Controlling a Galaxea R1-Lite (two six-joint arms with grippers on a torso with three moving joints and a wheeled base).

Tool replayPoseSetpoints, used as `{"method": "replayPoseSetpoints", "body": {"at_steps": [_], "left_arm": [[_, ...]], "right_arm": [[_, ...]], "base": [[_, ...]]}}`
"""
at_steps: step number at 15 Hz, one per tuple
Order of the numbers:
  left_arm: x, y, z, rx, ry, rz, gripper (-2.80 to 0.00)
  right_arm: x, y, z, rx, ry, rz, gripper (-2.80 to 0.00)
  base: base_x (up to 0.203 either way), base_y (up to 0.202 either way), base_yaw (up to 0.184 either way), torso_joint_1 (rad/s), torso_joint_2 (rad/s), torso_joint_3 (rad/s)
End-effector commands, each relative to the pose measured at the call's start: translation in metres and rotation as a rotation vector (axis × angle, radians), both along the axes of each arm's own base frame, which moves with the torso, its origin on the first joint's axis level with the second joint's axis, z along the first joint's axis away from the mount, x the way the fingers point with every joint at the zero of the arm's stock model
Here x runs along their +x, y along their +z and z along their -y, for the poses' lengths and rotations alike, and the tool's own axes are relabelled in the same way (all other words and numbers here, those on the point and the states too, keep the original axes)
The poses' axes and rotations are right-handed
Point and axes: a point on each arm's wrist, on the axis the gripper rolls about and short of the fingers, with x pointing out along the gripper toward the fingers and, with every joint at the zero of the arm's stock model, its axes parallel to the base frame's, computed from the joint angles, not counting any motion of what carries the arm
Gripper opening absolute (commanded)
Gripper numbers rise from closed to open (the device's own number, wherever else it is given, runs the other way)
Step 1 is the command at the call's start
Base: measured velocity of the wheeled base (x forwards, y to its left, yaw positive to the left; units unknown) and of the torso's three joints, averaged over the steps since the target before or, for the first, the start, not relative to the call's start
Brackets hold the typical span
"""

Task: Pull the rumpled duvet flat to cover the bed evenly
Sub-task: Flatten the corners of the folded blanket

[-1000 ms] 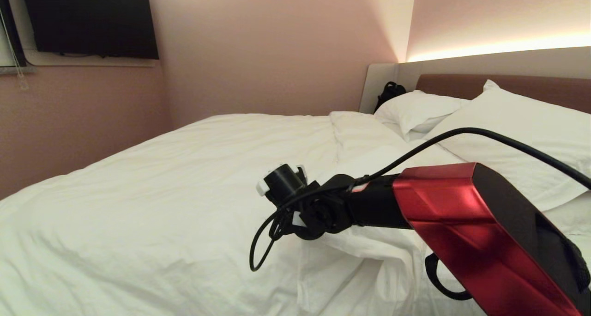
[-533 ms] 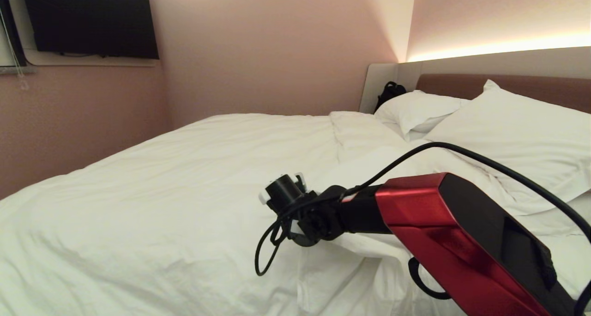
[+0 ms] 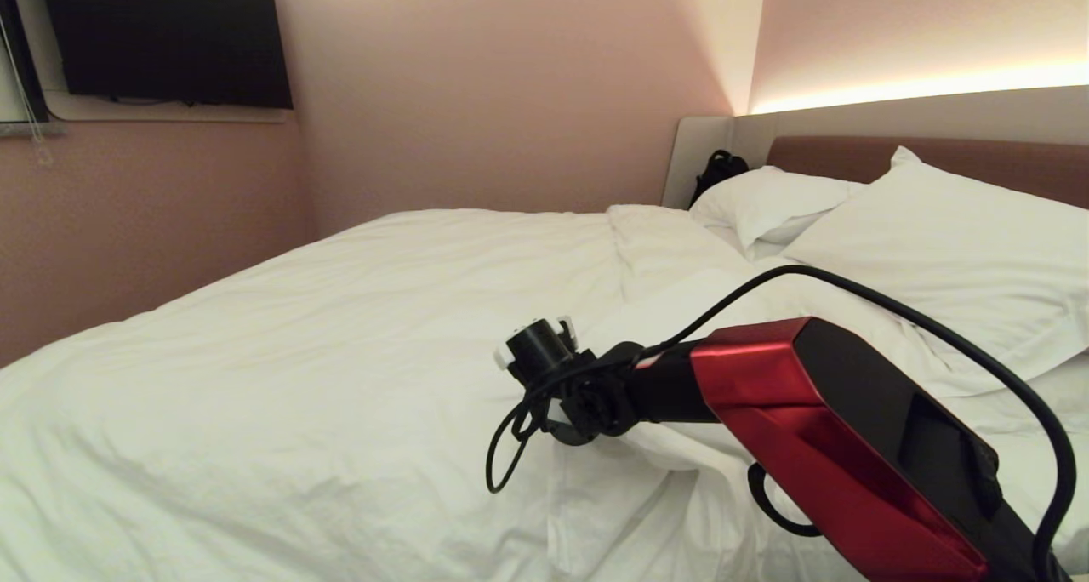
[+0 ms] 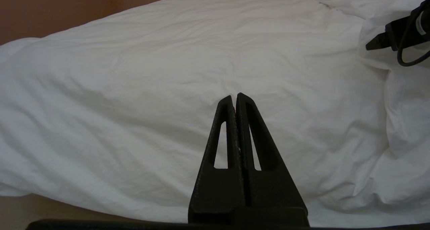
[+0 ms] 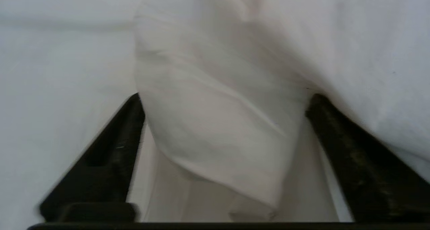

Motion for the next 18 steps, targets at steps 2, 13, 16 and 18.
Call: {"method": "replayPoseSetpoints", "body": {"at_steps": [2, 13, 16, 18], "left_arm": [[0.000, 0.000, 0.000, 0.000, 0.000, 0.000, -2.80], [0.000, 0.000, 0.000, 0.000, 0.000, 0.000, -2.80], [0.000, 0.000, 0.000, 0.000, 0.000, 0.000, -2.80], [0.000, 0.000, 0.000, 0.000, 0.000, 0.000, -2.80]], "right_arm": [[0.000, 0.003, 0.000, 0.011, -0.003, 0.014, -2.80], [-0.004, 0.029, 0.004, 0.049, -0.014, 0.049, -2.80], [-0.014, 0.055, 0.013, 0.076, -0.031, 0.075, -2.80], [-0.032, 0.079, 0.030, 0.086, -0.040, 0.077, -2.80]], "base": [[0.000, 0.000, 0.000, 0.000, 0.00, 0.000], [0.000, 0.000, 0.000, 0.000, 0.00, 0.000], [0.000, 0.000, 0.000, 0.000, 0.00, 0.000], [0.000, 0.000, 0.000, 0.000, 0.00, 0.000]]}}
